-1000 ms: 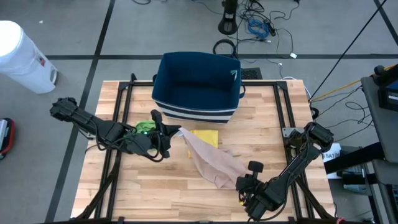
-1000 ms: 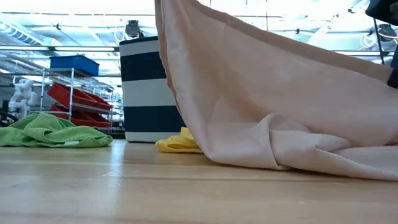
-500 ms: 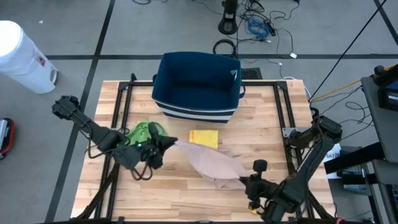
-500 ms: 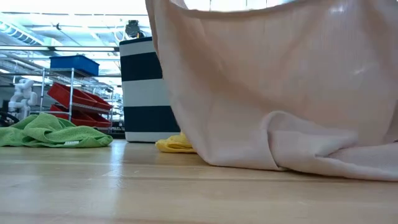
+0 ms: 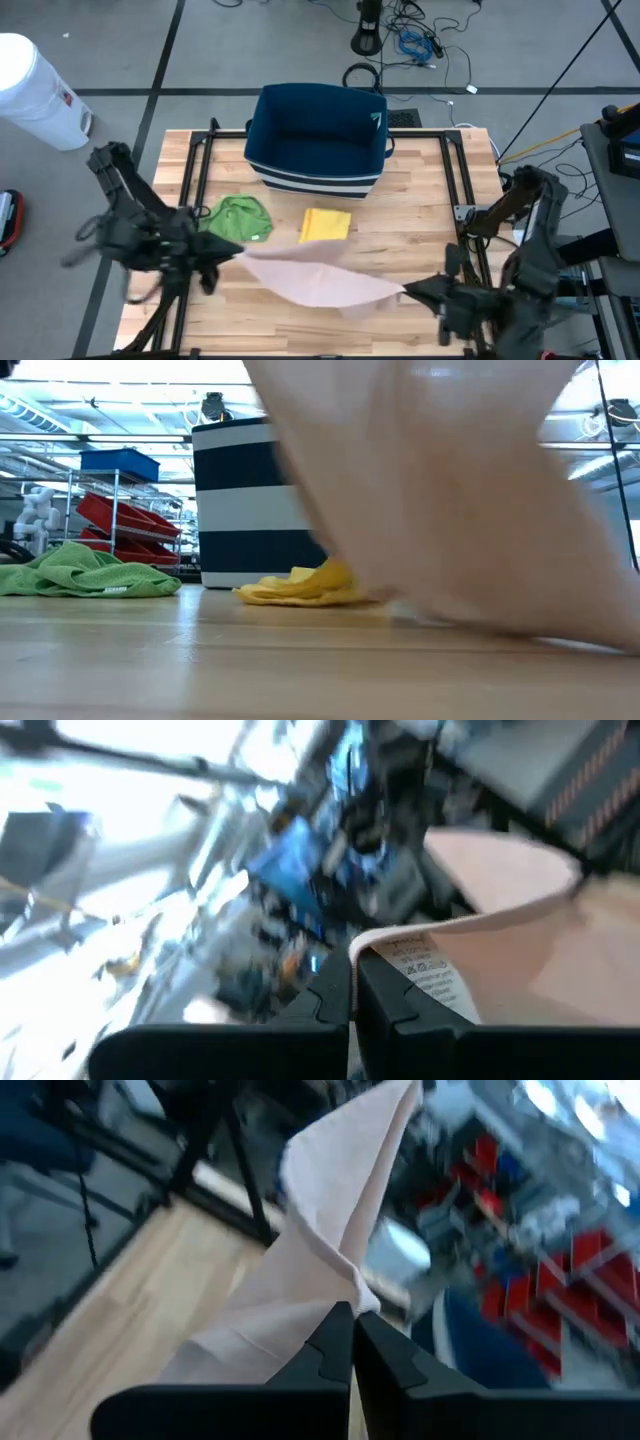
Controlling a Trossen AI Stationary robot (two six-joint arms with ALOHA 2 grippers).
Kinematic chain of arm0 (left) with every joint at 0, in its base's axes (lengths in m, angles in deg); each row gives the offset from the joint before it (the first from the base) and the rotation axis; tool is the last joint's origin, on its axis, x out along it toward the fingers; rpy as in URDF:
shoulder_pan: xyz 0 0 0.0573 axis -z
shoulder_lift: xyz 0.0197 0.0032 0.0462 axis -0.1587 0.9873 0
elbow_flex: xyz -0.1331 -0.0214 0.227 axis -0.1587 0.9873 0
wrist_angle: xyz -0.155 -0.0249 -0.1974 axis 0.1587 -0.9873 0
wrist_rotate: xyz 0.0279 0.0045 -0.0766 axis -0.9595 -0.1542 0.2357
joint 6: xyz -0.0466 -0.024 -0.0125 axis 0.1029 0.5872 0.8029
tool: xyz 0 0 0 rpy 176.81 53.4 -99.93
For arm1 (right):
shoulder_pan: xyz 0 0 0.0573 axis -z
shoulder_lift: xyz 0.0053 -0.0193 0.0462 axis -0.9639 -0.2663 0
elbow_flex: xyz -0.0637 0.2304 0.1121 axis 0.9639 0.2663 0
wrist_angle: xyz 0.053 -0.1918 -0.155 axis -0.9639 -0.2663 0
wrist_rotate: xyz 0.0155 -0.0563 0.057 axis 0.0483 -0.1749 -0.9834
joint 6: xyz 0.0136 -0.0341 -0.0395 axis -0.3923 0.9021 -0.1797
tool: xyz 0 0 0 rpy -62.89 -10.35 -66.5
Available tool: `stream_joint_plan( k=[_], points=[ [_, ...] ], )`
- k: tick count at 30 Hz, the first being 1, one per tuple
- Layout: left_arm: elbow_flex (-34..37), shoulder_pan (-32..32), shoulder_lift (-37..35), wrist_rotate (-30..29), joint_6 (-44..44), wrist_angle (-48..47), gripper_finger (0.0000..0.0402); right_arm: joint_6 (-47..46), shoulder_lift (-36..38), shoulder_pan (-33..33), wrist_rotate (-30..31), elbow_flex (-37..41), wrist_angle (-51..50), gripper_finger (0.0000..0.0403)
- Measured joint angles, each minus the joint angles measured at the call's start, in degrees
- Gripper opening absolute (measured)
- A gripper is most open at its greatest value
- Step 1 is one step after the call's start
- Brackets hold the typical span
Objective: Fold towel
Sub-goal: Fold the brown towel
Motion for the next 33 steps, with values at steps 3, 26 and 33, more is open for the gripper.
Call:
stream_joint_plan(
  k=[3,26,33],
  points=[
    [0.0,3.8,-1.8,1.5,-3.7,3.8,0.0,9.9,2.5,-1.8,-3.3,-1.8,5.1,0.0],
    [0.0,-5.3,-4.8,-16.1,11.6,-18.2,0.0,-5.2,10.9,1.5,0.4,-2.7,-15.8,0.0],
    [0.0,-16.2,-3.2,-8.5,34.2,-39.3,0.0,-30.9,8.1,7.9,-6.6,-0.2,-35.7,0.0]
  ],
)
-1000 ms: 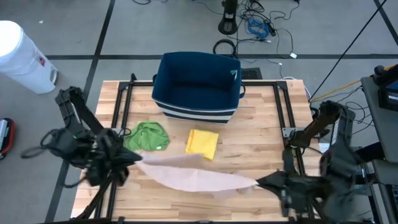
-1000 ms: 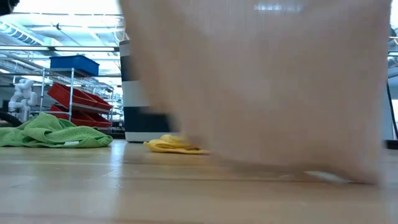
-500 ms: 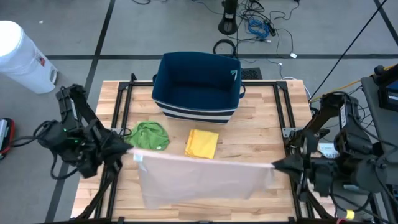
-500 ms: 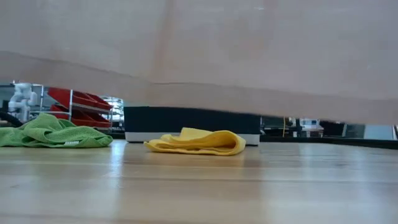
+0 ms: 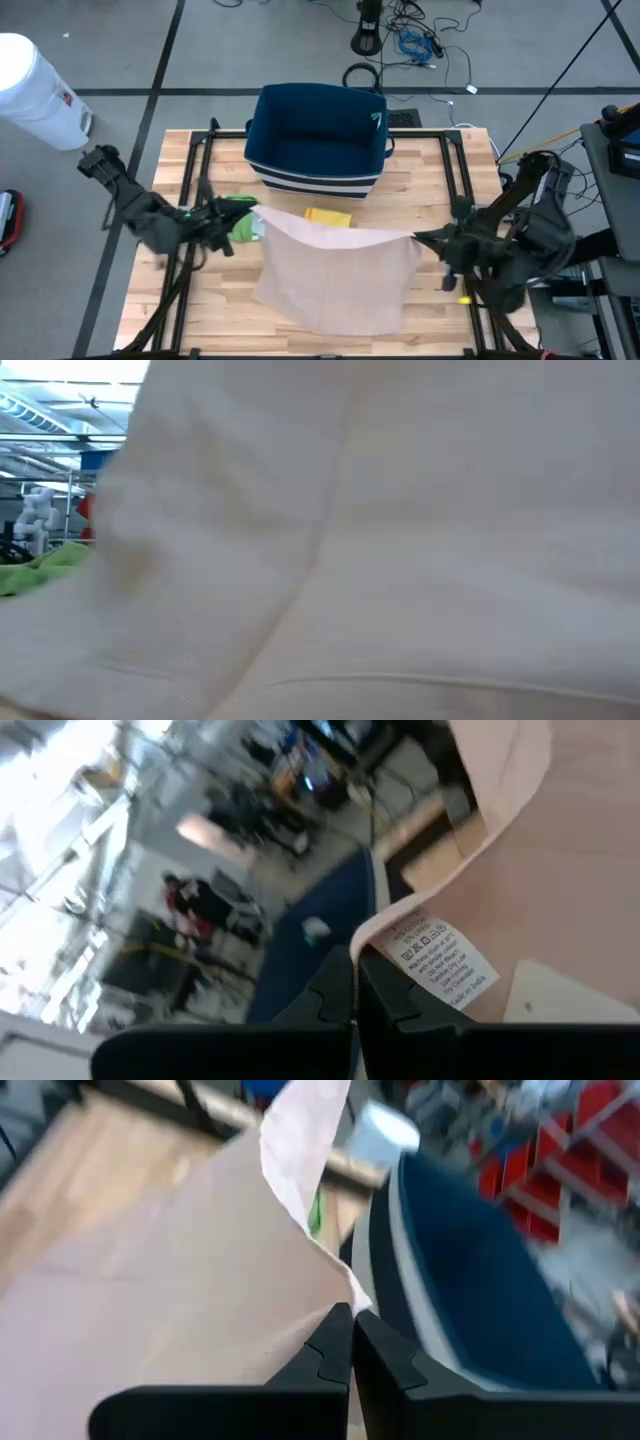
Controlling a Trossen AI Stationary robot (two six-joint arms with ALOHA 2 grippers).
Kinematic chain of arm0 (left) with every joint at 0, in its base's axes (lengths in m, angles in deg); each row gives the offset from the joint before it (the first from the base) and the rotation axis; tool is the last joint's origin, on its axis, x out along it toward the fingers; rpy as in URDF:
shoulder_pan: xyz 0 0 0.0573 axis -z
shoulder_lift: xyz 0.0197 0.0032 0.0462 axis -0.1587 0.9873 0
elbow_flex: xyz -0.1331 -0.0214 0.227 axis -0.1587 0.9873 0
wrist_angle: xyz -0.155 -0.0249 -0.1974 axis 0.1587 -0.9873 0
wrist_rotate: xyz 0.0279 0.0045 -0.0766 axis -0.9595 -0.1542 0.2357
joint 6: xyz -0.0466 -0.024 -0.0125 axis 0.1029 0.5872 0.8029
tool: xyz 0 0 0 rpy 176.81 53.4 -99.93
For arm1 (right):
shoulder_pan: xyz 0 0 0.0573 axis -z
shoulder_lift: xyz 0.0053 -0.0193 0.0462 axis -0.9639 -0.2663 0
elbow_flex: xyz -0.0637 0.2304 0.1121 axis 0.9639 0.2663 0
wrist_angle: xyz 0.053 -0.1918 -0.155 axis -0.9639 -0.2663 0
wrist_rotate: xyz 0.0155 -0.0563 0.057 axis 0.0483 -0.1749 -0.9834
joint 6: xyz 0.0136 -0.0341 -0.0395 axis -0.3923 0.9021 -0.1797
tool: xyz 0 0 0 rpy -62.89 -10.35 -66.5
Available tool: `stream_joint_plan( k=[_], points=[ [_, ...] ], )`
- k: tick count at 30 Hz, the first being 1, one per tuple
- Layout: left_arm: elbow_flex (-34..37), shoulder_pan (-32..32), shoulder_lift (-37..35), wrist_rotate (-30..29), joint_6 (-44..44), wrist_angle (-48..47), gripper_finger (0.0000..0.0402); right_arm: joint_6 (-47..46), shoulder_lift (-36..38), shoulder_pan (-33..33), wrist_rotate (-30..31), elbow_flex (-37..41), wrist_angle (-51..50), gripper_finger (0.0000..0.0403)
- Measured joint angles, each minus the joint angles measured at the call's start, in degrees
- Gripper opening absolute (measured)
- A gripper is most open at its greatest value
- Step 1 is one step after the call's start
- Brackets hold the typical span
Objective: Fold towel
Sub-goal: Fold the brown towel
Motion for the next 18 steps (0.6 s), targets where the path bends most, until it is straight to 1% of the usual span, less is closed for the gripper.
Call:
stream_joint_plan(
  k=[3,7,11,18],
  points=[
    [0.0,-4.1,1.4,2.7,5.2,-4.9,0.0,-4.1,-0.5,2.8,-3.4,2.9,-1.8,0.0],
    [0.0,-9.0,4.0,6.6,8.8,-8.1,0.0,-5.5,-0.7,5.8,-6.5,6.8,-1.1,0.0],
    [0.0,-12.2,5.8,7.8,9.8,-8.2,0.0,-6.7,-0.7,7.6,-6.9,8.8,-0.9,0.0],
    [0.0,-17.6,8.7,9.2,12.4,-9.9,0.0003,-8.3,-0.7,10.1,-8.4,9.5,-0.7,0.0]
  ],
)
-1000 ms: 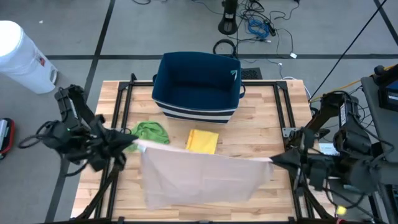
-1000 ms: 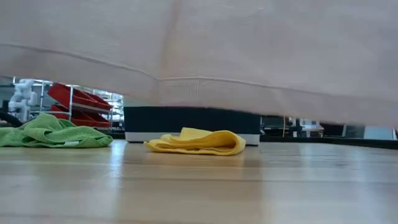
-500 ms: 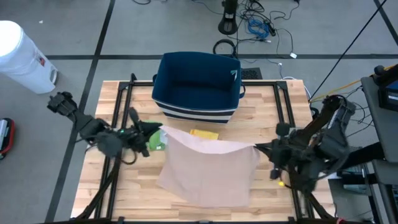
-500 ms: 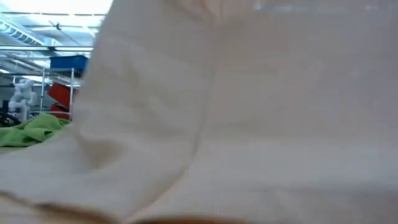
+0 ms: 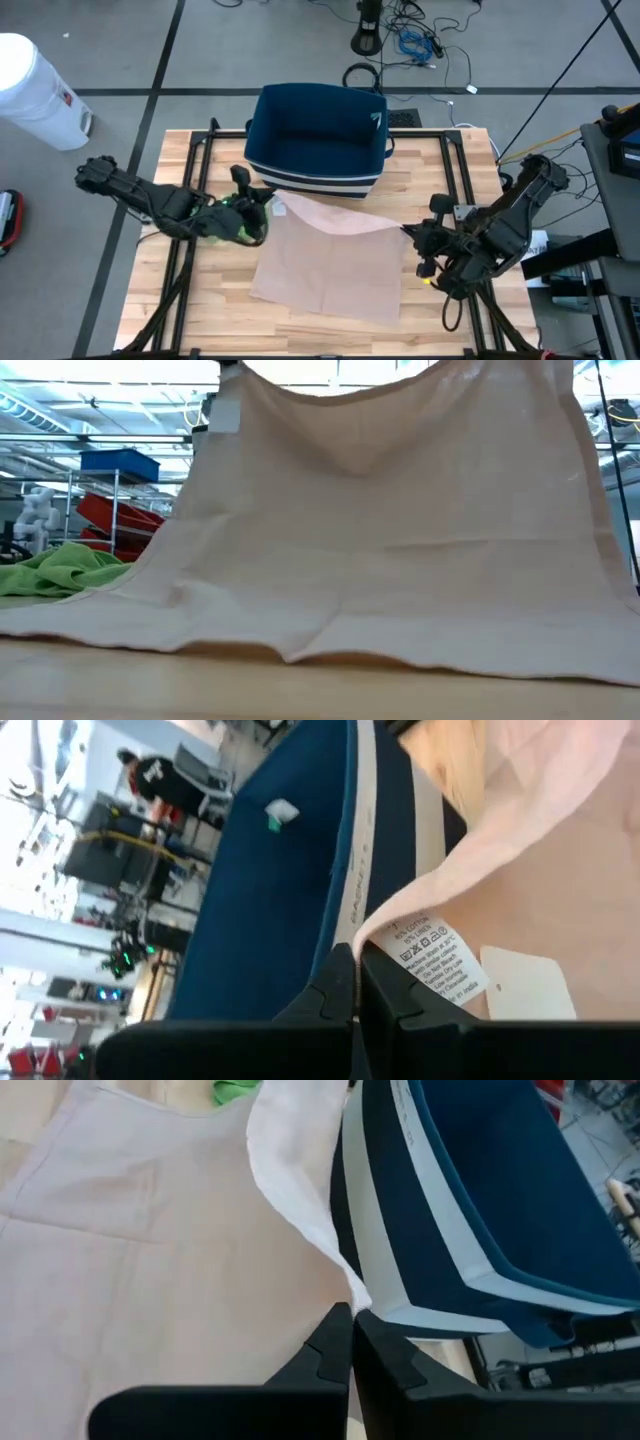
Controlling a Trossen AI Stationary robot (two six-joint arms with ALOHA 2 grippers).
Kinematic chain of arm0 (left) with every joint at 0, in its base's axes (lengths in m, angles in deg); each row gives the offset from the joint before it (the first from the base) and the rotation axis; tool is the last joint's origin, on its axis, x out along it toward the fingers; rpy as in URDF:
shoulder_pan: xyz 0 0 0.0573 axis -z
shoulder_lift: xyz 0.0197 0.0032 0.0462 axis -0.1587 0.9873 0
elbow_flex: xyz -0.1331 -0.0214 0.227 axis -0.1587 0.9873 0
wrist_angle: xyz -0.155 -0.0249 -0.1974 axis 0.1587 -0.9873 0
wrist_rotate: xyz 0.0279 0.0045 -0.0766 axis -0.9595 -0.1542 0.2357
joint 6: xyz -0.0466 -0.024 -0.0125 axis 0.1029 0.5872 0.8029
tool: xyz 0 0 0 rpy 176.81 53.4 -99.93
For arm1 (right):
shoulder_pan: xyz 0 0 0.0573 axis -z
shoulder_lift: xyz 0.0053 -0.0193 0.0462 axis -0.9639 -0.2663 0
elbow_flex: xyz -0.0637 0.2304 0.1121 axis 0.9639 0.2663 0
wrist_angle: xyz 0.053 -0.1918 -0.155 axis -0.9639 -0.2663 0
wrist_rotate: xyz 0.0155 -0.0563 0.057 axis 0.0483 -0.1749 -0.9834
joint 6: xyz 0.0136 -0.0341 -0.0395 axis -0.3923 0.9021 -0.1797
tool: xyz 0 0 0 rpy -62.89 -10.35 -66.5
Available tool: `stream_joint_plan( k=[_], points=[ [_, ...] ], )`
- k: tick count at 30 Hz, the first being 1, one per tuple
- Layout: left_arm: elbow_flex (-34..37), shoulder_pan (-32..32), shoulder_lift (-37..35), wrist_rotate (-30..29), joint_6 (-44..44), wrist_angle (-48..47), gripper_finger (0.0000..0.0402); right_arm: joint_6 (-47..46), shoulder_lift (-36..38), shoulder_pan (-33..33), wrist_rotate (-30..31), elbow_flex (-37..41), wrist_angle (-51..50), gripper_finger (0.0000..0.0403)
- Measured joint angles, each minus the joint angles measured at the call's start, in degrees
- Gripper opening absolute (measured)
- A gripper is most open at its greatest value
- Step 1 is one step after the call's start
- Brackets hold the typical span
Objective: Fold towel
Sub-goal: Fold the brown towel
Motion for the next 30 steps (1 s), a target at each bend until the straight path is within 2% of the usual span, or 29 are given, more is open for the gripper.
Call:
stream_joint_plan(
  k=[3,7,11,15,18,22,25,27,28,30],
  points=[
    [0.0,-2.3,1.8,1.7,1.4,-1.7,0.0028,-0.1,-0.5,1.2,-0.3,0.0,0.3,0.0],
    [0.0,-4.4,3.7,1.9,2.9,-2.3,0.0085,-0.1,-2.0,3.2,-1.5,0.0,0.2,0.0],
    [0.0,-5.3,4.3,0.4,3.7,-1.1,0.014,-0.1,-3.3,5.3,-2.3,0.0,0.1,0.0],
    [0.0,-4.7,4.3,-0.4,3.6,1.6,0.0175,-0.1,-4.3,7.1,-3.0,0.0,-0.4,0.0],
    [0.0,-3.7,4.3,-3.9,2.6,2.9,0.019,-0.1,-4.9,8.4,-3.1,0.0,-0.9,0.0],
    [0.0,-2.9,4.3,-11.5,1.7,3.0,0.0205,-0.4,-5.2,10.2,-4.5,0.0,-1.1,0.0],
    [0.0,-2.9,4.3,-14.0,1.7,3.0,0.0212,-1.8,-5.2,11.4,-4.5,0.0,-1.3,0.0],
    [0.0,-2.9,4.3,-13.3,2.0,3.0,0.0215,-1.8,-5.2,12.1,-4.5,0.0,-1.3,0.0],
    [0.0,-2.7,4.3,-11.2,2.4,3.4,0.0215,-1.8,-5.2,12.4,-4.5,0.0,-1.3,0.0],
    [0.0,-2.4,4.3,-2.4,4.5,5.2,0.0215,-1.9,-5.2,13.0,-4.6,0.0,-1.2,0.0]
  ],
)
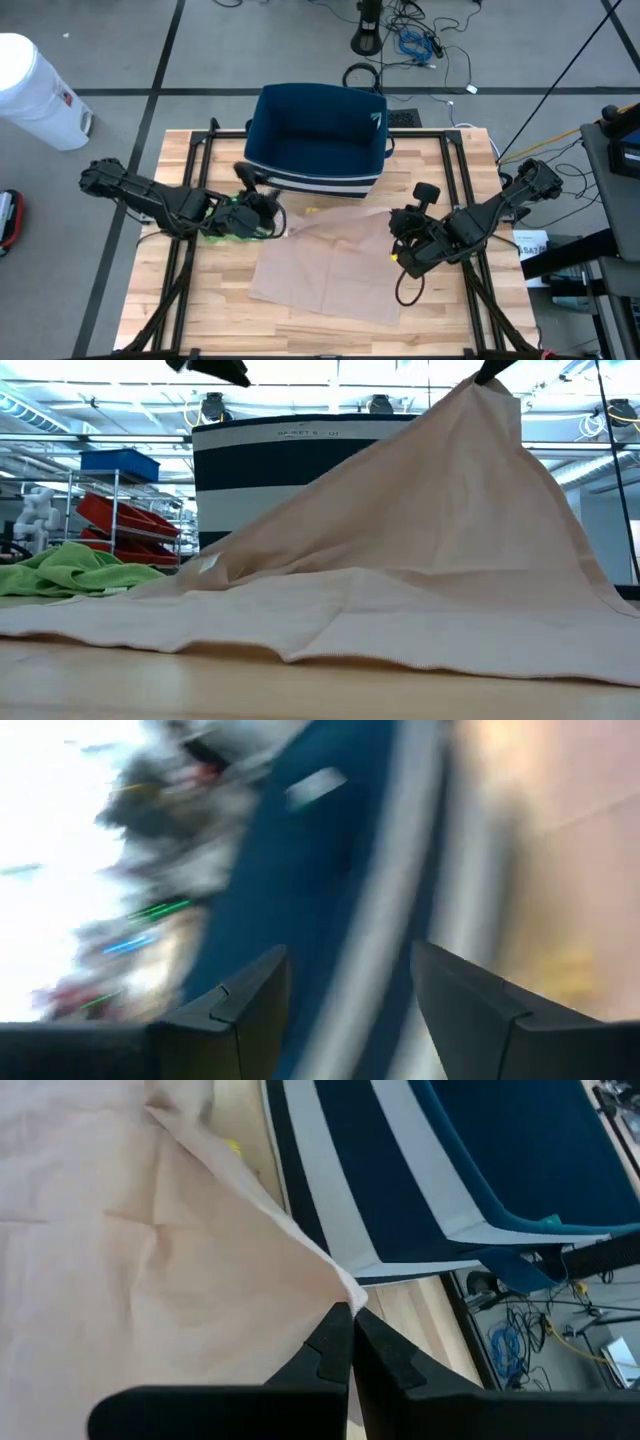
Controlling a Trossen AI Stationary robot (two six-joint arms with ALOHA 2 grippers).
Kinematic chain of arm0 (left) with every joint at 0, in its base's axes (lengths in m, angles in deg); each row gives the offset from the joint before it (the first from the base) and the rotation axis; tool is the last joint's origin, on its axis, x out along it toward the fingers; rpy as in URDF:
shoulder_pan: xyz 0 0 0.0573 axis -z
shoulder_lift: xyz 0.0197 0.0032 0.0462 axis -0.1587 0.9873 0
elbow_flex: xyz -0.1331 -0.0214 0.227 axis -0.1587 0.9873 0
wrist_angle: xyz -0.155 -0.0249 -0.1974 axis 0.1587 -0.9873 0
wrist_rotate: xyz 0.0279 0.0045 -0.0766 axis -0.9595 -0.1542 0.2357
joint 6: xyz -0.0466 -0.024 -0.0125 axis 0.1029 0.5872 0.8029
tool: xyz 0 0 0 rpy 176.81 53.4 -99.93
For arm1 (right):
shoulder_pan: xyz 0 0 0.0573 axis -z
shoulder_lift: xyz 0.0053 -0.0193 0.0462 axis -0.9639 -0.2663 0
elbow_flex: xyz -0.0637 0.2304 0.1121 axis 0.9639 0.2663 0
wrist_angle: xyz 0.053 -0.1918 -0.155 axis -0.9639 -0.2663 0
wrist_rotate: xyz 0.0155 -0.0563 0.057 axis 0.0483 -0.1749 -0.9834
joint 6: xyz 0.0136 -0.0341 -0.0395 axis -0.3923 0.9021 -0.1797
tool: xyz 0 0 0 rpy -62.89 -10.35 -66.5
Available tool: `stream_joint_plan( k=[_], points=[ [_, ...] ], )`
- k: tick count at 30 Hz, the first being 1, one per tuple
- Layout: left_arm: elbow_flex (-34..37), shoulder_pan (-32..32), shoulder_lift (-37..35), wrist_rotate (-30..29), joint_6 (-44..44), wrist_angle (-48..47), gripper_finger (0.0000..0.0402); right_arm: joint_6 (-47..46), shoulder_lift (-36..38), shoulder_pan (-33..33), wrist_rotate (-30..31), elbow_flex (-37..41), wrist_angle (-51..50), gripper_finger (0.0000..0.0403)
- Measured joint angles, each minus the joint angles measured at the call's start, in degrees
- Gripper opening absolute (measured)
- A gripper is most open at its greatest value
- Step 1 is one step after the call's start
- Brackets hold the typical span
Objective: Fold towel
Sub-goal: Fold the brown towel
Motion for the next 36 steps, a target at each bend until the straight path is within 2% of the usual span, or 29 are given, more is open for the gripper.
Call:
stream_joint_plan(
  k=[4,5,7,15,21,25,30,33,36],
  points=[
    [-0.1,-0.2,1.9,27.6,3.6,8.8,0.0215,0.0,0.0,1.6,-1.0,0.0,0.0,0.0],
    [-0.2,0.2,3.0,32.6,3.5,10.8,0.0214,0.1,0.0,2.0,-1.5,0.0,0.1,0.0],
    [-0.1,1.7,6.4,38.2,1.9,13.5,0.021,0.2,0.0,2.7,-2.3,0.0,0.7,0.0],
    [0.0,4.4,23.0,44.0,-4.2,32.1,0.0202,-0.8,0.0,3.9,-5.2,0.0,1.8,0.0],
    [0.0,3.2,32.9,51.3,-3.6,50.7,0.0202,-1.2,0.1,3.9,-5.9,0.0,2.0,0.0],
    [0.0,1.9,38.8,57.2,-0.2,58.9,0.0202,-1.2,0.1,3.9,-5.9,0.0,2.4,0.0],
    [0.0,1.3,43.8,59.6,2.4,61.4,0.0202,-1.2,0.1,3.9,-5.5,0.0,3.3,0.0],
    [0.0,1.3,45.2,60.1,3.0,61.7,0.0202,-1.2,0.1,3.9,-5.4,0.0,4.0,0.0],
    [0.0,1.4,46.0,63.2,3.5,61.7,0.0201,-1.2,0.1,3.9,-5.4,0.0,5.3,0.0]
  ],
)
